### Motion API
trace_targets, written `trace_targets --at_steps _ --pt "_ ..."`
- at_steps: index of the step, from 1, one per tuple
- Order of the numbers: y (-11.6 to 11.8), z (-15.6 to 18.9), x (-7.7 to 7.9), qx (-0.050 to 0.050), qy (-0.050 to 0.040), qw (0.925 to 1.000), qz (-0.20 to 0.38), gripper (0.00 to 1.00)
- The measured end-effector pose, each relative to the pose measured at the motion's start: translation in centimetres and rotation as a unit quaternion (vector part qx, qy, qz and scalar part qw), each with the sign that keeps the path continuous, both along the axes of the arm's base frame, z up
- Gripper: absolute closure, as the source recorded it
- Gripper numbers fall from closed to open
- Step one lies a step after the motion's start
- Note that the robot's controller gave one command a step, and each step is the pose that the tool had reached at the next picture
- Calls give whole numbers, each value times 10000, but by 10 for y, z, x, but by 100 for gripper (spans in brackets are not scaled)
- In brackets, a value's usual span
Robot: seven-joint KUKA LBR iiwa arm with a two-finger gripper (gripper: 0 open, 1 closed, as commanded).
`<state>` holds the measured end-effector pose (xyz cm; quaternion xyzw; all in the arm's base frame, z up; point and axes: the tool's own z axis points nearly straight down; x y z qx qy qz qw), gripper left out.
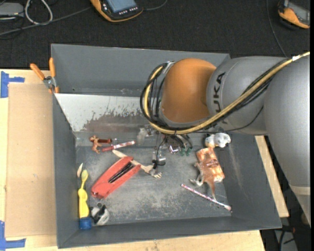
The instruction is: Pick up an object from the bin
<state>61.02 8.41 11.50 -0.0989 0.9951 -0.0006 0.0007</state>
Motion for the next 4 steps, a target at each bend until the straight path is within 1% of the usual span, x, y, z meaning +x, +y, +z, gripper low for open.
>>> trace_targets --at_steps 1,2,3,4 --pt "69 -35 -22 2 34 9953 969 0" --pt "82 -42 -21 -17 -19 9977 -670 100" --pt "82 -42 -21 -17 -19 9978 -669 100" --pt "86 -43 -27 -25 -34 9940 -1091 100"
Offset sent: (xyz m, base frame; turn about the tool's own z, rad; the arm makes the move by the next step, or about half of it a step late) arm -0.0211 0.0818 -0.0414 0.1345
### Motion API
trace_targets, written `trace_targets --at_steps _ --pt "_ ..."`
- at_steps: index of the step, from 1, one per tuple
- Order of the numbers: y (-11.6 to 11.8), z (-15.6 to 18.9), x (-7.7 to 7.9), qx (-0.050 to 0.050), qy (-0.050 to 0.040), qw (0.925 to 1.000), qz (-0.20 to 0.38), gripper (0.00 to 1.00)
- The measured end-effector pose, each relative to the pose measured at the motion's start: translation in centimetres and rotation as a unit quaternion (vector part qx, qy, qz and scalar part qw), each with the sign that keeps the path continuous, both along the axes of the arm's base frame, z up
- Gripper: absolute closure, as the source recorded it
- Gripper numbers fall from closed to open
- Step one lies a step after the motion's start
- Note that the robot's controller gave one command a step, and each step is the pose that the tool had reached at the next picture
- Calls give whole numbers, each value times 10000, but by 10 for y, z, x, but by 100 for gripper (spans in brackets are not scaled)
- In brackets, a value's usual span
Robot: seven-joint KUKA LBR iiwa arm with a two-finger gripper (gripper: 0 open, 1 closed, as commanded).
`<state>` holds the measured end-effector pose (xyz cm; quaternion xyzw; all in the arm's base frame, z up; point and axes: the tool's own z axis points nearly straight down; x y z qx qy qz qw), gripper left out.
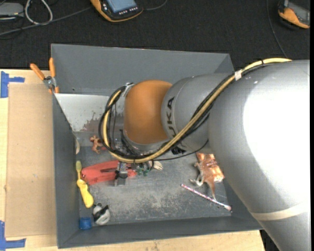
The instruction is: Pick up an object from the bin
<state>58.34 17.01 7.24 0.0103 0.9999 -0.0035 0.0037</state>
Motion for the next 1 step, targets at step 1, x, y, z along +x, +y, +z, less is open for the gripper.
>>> trace_targets --at_steps 1 --pt "-9 -1 -20 22 -9 9998 -192 100"
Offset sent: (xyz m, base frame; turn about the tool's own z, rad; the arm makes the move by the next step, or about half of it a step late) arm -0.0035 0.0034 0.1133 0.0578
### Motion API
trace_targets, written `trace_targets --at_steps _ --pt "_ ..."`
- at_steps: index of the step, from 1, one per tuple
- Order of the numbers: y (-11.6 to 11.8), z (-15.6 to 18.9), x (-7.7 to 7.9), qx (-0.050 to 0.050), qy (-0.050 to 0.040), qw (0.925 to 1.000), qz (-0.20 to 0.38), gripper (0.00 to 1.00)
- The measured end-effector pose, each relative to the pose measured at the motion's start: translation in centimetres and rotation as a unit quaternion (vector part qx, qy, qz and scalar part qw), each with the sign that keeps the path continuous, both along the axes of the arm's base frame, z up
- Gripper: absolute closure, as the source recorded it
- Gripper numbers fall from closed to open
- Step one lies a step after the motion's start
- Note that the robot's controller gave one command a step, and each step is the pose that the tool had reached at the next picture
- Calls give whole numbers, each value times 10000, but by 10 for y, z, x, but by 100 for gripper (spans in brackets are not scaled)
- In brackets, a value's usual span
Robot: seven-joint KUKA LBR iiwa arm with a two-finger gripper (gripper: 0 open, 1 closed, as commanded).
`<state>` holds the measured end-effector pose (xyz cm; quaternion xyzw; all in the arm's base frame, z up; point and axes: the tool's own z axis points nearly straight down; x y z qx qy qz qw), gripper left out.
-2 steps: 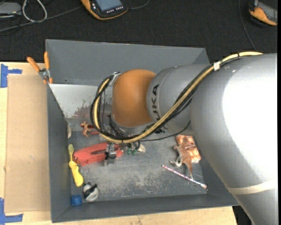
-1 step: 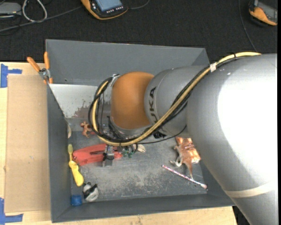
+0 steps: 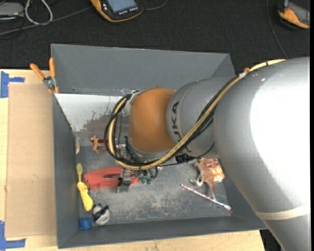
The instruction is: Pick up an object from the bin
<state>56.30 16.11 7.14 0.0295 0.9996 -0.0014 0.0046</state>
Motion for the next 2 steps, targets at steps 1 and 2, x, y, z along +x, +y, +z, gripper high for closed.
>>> trace_targets --at_steps 1,2 --pt "5 56 7 -18 46 10000 -41 100" --pt "-6 108 1 -21 53 9993 356 100"
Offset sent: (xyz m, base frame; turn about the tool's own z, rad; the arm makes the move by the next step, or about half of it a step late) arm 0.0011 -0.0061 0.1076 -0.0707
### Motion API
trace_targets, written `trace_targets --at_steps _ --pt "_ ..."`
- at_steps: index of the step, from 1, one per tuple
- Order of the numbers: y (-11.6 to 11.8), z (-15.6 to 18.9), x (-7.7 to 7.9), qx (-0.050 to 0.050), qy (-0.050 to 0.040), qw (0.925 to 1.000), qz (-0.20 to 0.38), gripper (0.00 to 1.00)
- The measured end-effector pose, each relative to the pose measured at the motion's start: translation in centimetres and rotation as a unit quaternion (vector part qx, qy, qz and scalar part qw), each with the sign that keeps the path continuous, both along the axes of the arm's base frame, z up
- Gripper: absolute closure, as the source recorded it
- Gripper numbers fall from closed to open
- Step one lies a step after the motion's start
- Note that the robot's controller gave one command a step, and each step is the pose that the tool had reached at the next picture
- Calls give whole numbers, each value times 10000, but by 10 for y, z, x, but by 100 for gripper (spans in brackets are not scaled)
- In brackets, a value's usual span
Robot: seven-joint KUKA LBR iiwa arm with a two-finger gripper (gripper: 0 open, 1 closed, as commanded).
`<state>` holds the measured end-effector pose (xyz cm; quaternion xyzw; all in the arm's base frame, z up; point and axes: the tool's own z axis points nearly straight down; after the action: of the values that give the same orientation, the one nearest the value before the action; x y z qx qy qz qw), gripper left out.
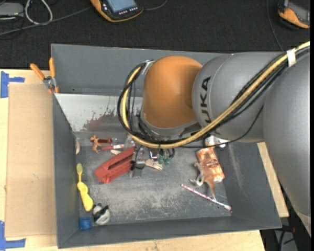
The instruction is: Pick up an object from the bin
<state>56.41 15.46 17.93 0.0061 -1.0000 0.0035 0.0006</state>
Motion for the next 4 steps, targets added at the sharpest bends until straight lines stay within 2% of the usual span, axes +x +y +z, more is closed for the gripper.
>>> trace_targets --at_steps 1,2,3,4 --pt "-6 -72 13 10 -32 9990 449 100" --pt "-3 -42 6 0 26 9993 376 100" --pt "-9 25 21 -5 33 9991 417 100" --pt "-13 -39 32 5 12 9933 1156 100"
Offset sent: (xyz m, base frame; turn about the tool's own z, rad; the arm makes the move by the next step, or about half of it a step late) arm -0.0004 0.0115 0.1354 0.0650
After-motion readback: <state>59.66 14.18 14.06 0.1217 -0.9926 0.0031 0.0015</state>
